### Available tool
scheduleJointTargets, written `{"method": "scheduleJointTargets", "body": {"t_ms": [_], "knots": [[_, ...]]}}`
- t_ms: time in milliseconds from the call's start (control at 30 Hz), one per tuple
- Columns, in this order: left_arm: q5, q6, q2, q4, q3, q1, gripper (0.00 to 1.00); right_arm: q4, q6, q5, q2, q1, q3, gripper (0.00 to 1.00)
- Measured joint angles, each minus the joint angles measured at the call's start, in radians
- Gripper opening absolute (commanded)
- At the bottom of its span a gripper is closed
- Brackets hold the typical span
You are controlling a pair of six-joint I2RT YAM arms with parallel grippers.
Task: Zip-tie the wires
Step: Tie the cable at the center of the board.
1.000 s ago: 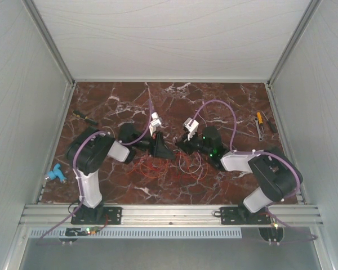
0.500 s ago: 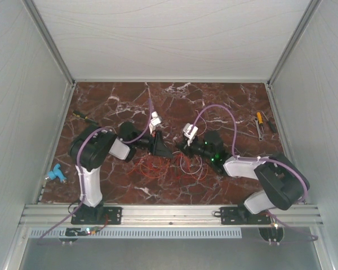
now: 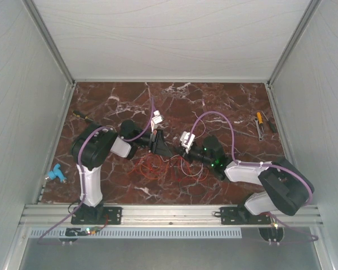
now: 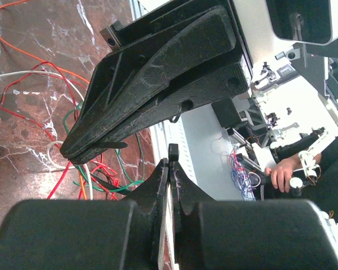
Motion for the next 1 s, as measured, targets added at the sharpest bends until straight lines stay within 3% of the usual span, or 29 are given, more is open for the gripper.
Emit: {"method": "scheduleJointTargets", "body": {"t_ms": [1000], "knots": [[0.123,-0.266,0.061,0.014,0.094,0.000,0.00,0.062,-0.174,0.102,-0.013,0.043,-0.052,0.00]]}}
